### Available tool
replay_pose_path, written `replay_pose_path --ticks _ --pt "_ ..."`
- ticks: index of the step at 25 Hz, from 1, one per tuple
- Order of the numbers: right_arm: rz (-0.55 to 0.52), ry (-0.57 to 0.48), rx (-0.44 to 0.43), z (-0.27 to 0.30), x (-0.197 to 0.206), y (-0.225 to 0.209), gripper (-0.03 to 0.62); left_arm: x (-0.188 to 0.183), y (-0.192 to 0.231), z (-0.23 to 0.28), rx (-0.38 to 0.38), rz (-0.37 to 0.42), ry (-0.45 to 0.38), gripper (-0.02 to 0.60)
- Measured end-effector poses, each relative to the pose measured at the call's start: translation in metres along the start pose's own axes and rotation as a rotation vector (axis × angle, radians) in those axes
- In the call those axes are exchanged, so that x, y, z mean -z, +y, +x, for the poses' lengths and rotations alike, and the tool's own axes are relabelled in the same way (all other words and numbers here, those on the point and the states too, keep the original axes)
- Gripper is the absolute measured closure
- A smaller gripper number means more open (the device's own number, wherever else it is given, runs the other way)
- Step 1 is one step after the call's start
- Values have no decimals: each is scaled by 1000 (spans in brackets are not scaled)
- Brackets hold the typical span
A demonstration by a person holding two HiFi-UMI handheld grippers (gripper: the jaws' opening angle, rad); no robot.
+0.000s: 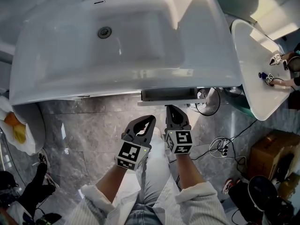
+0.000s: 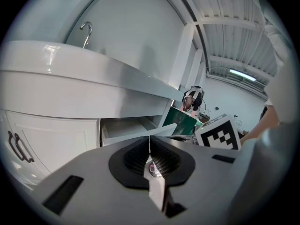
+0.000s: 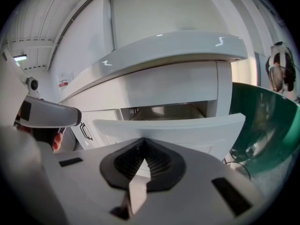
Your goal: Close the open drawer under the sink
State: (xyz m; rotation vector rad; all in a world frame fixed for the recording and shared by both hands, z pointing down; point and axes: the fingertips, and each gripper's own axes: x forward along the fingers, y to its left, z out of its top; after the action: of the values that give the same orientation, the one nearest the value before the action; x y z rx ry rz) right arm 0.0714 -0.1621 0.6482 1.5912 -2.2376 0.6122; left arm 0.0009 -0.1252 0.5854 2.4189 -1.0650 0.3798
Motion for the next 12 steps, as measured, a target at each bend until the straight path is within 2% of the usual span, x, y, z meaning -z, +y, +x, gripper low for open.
replay_pose_path --ticks 12 --pt "-23 -14 7 18 -14 -5 585 -10 17 4 -16 8 -23 563"
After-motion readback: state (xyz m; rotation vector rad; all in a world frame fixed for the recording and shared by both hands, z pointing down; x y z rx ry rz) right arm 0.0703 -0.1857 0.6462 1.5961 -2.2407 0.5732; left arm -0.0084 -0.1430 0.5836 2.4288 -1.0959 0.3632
